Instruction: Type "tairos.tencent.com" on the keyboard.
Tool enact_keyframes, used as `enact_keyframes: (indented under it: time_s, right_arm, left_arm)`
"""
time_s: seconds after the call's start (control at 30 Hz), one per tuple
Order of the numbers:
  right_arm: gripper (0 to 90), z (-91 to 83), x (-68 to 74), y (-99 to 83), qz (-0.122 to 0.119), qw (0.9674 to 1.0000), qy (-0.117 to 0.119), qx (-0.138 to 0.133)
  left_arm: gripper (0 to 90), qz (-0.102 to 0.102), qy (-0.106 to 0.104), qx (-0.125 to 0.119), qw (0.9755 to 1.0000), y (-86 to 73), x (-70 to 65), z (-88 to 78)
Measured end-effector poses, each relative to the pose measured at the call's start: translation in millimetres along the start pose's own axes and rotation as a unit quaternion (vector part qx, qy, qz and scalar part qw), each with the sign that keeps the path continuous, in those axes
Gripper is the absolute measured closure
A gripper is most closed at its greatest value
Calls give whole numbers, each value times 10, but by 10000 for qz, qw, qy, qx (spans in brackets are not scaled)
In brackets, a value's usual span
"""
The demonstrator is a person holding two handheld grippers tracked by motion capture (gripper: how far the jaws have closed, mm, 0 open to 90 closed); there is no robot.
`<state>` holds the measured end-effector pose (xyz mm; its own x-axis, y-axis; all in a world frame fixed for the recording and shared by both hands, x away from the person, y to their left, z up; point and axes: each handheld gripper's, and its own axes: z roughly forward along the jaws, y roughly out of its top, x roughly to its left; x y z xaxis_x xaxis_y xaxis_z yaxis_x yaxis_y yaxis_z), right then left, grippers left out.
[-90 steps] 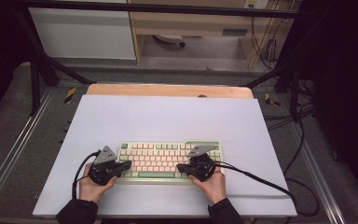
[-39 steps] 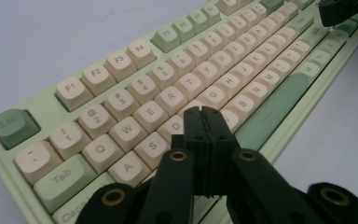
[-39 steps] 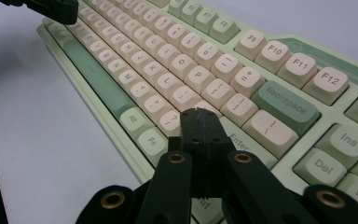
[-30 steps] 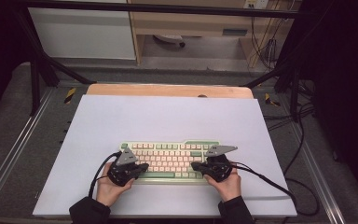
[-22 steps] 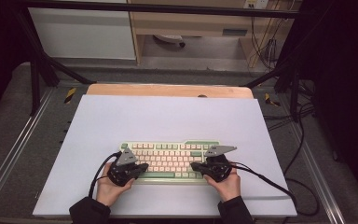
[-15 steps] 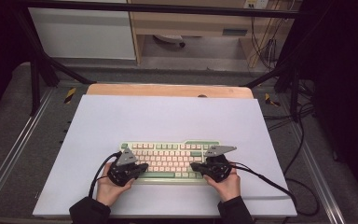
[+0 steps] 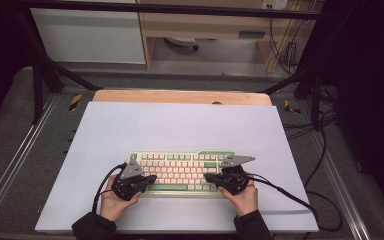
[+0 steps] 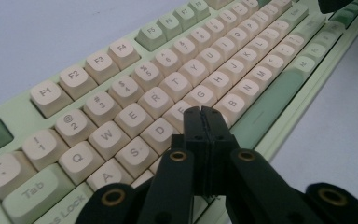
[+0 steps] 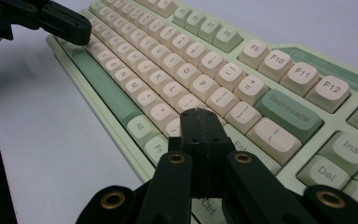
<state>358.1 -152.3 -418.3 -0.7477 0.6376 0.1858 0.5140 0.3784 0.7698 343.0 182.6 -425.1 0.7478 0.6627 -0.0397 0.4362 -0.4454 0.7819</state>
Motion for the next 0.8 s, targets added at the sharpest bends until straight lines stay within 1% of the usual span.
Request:
enact_keyframes:
  time_s: [0.2,0.37,0.6,0.8]
  right_arm:
    - [900,12,48,41,-21,10000,1,-6]
    - [900,43,90,89,-53,10000,21,-19]
    - [900,124,127,157,-65,10000,28,-30]
    - [900,214,177,238,-80,10000,18,-36]
  left_arm:
    - [895,-112,71,-67,9999,-50,84,-114]
    - [891,-137,98,-73,9998,-94,130,-178]
    - [888,-210,131,-84,9997,-134,191,-224]
    - [888,-219,125,-86,9996,-142,198,-224]
